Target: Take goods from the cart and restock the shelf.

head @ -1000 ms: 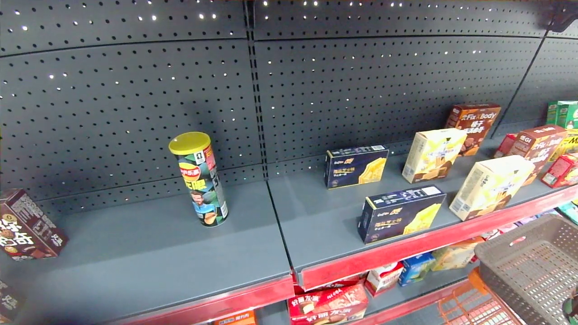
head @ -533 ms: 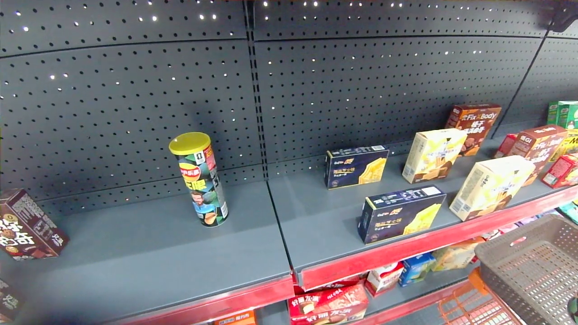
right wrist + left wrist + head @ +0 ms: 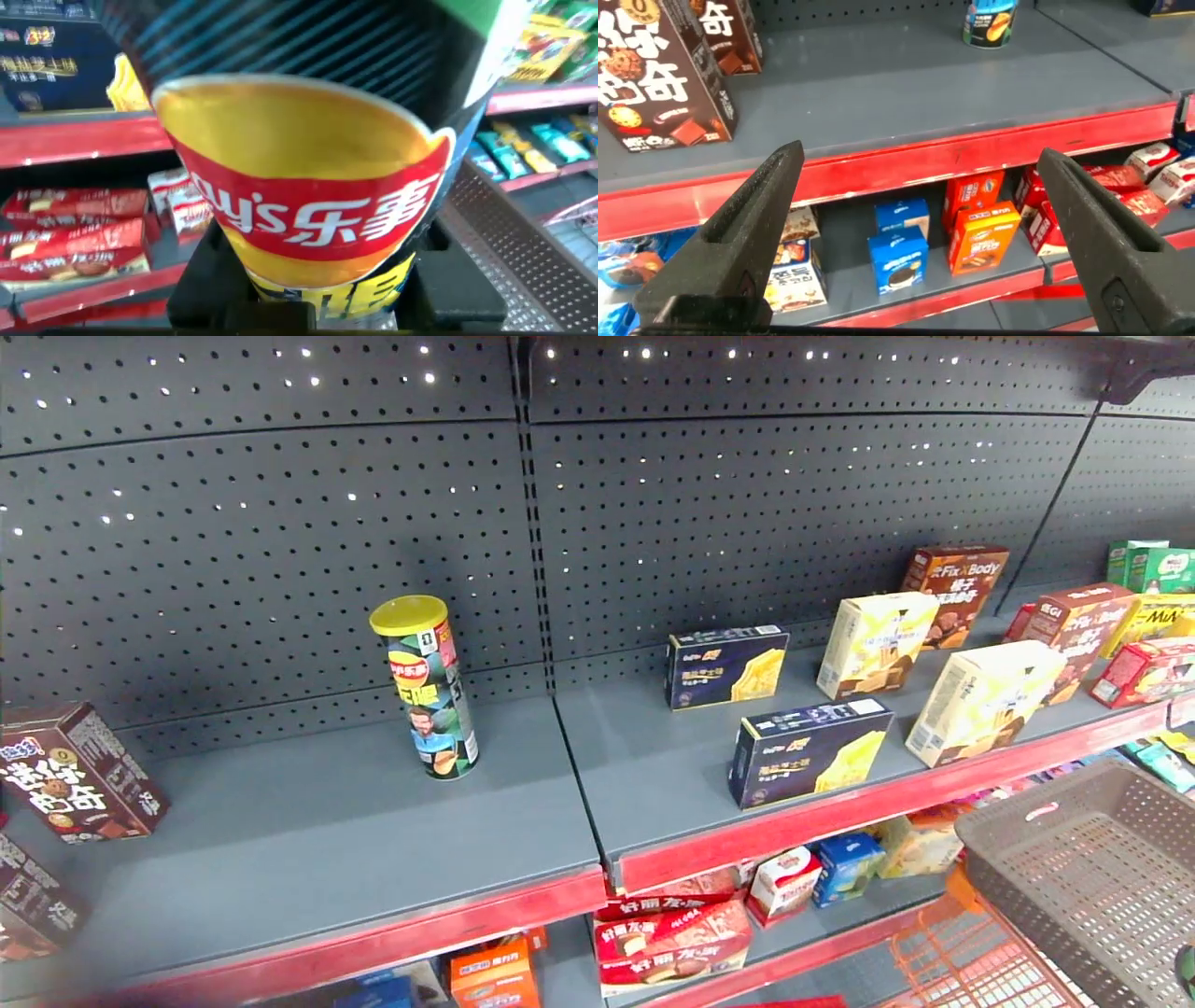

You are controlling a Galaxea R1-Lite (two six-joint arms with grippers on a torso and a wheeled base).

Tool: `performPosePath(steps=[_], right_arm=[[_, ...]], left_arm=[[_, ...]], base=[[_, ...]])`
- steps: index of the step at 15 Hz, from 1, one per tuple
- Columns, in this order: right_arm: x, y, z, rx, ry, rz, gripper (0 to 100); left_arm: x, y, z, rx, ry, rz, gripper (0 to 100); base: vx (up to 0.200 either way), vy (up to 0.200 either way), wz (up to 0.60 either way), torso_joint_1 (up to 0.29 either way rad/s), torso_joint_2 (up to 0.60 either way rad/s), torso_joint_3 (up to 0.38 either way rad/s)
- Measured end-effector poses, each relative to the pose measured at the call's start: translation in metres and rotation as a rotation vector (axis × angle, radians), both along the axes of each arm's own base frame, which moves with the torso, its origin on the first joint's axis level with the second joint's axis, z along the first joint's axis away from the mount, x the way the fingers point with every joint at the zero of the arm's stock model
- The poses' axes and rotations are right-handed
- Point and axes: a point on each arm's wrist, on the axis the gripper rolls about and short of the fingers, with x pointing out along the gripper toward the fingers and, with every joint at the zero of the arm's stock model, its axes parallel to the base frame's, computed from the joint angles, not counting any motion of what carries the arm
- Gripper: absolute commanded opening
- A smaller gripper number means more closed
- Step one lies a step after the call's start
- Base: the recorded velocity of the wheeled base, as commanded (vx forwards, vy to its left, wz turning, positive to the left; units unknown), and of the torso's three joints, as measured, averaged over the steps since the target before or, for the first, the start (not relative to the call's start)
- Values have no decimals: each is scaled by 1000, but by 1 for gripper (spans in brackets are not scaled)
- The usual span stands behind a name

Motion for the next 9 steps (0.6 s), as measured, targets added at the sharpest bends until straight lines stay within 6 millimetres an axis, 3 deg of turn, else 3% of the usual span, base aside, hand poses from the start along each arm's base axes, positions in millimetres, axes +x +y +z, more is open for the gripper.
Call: performPosePath(steps=[2,7,9], right_arm=[[0,0,-1,-9,8,0,0],[0,0,-1,-14,5,0,0],[0,0,-1,-13,7,1,0]], left_arm=[[0,0,0,-1,0,-1,100],[0,0,0,-1,0,-2,100],[0,0,0,-1,0,-2,100]], base=[[0,0,0,0,0,0],[0,0,600,0,2,0],[0,0,0,0,0,0]])
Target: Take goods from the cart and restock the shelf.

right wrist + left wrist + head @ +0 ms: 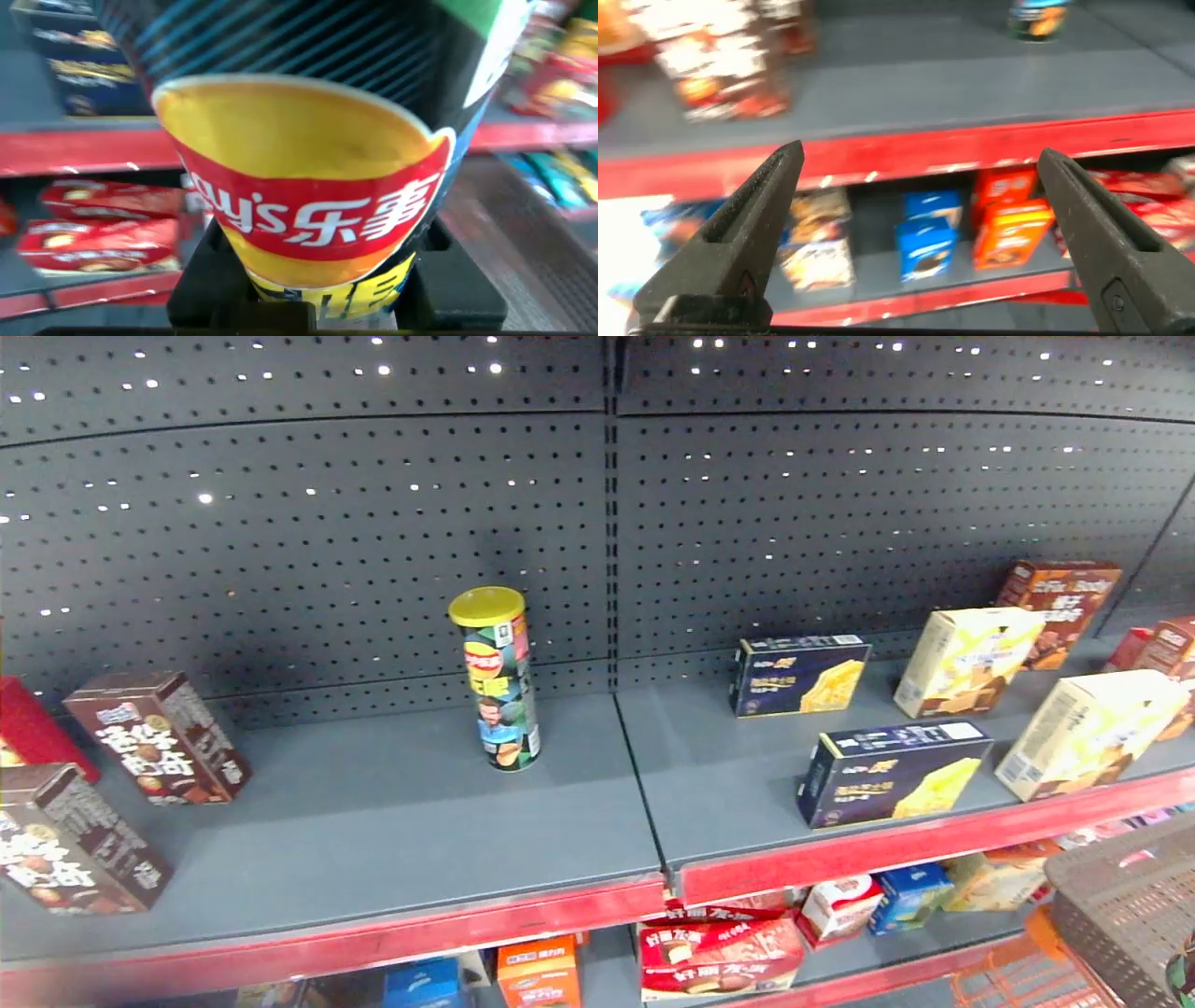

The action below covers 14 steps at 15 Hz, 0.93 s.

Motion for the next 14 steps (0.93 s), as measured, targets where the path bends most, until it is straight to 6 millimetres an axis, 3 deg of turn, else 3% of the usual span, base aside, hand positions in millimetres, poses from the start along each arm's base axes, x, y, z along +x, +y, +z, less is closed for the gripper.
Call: performPosePath(steps=[7,10,14], right_arm=[[0,2,-1,-19,-13,42,0],[0,3,-3,-21,-4,47,0],[0,3,-5,-20,1,49,0]], left_arm=[[0,0,0,0,0,0,100],[0,0,0,0,0,0,100],[0,0,0,0,-1,0,100]], base=[[0,0,0,0,0,0],[0,0,600,-1,1,2],[0,0,0,0,0,0]])
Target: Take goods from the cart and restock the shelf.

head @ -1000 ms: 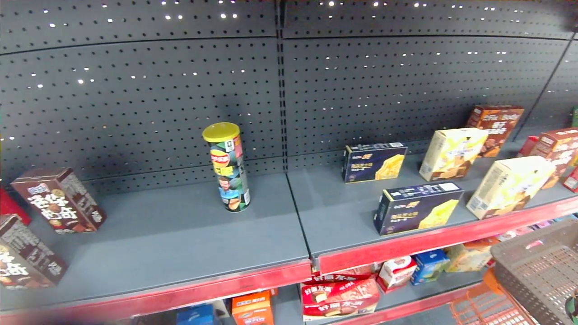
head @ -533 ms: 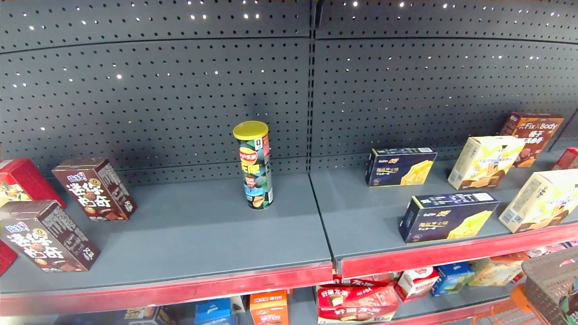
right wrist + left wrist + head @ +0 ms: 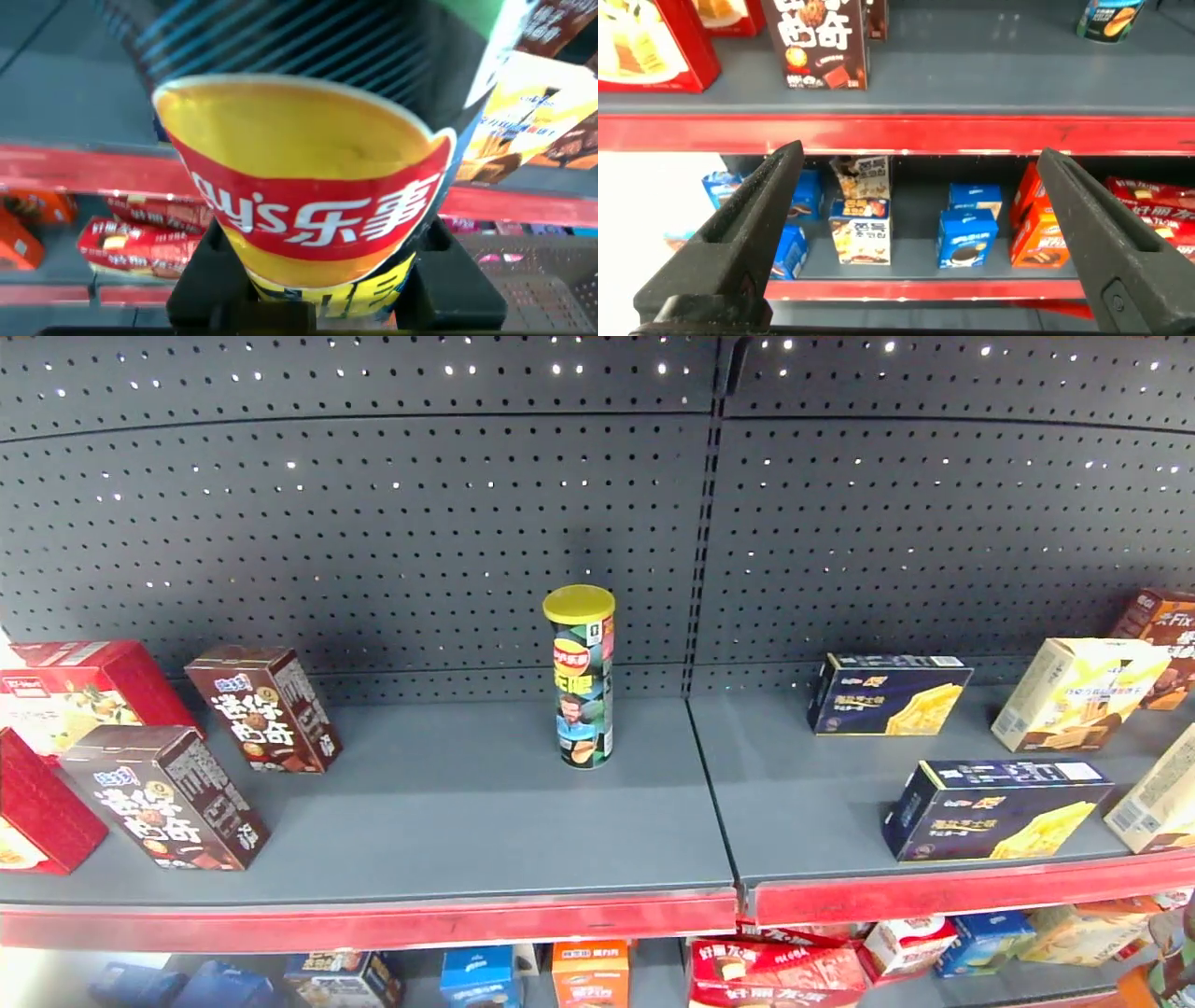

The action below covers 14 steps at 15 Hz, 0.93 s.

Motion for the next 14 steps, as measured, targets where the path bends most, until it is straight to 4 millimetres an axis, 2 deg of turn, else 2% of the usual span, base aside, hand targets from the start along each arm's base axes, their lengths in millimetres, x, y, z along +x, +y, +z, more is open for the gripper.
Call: performPosePath(steps=[14], right_arm=[[0,2,0,-3,-5,29,0]], left_arm=[[0,0,0,3,1,0,100]], base=[[0,0,0,0,0,0]])
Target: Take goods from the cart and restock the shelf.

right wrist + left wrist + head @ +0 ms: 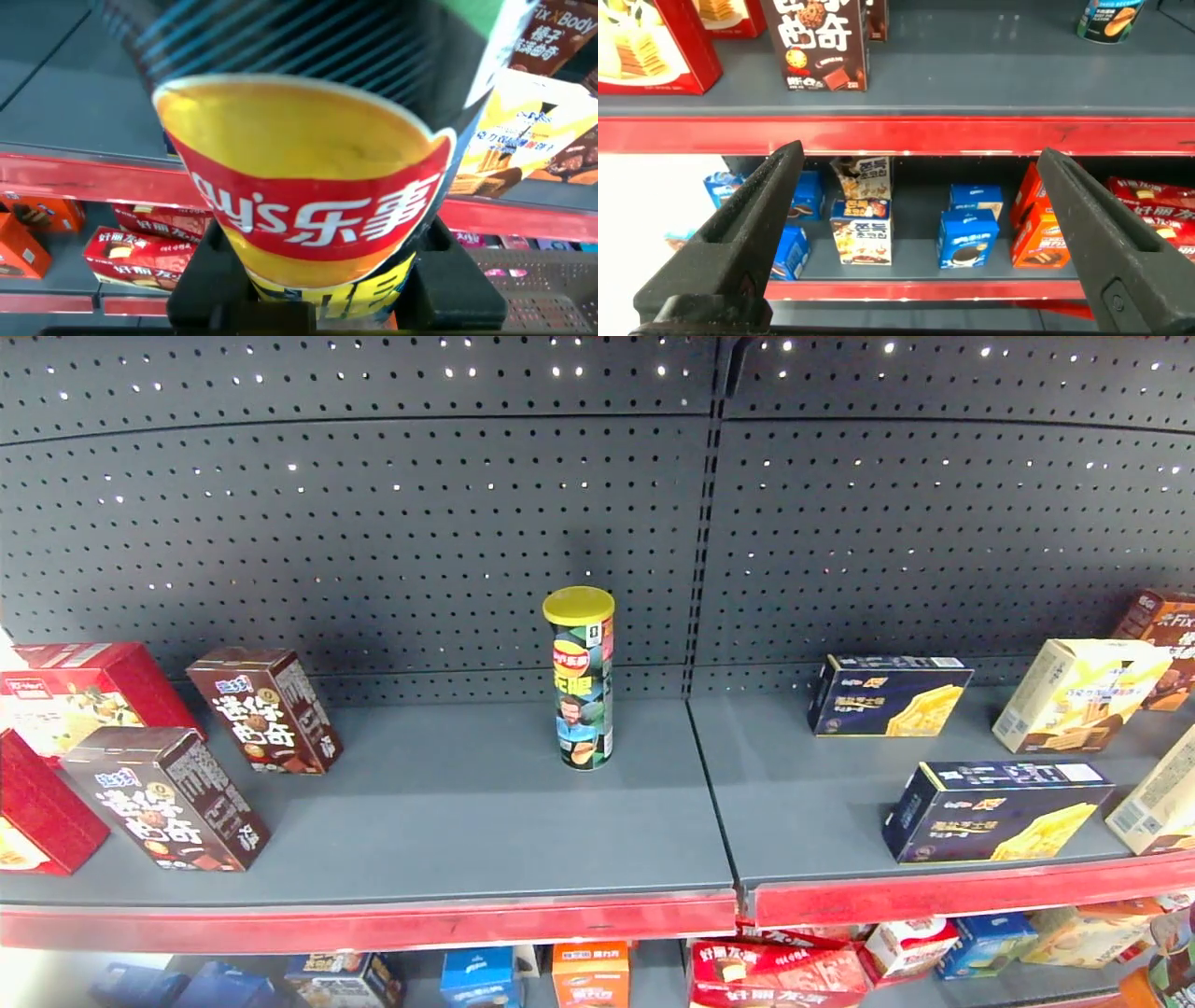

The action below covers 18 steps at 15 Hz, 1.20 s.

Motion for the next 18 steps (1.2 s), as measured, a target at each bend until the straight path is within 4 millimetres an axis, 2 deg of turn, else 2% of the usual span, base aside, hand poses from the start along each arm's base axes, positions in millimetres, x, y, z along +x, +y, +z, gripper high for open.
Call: performPosePath(steps=[18], right_arm=[[-1,0,1,-3,-13,8,0]], left_arm=[[0,0,0,-3,0,3,100]], base=[[11,0,0,0,0,0]])
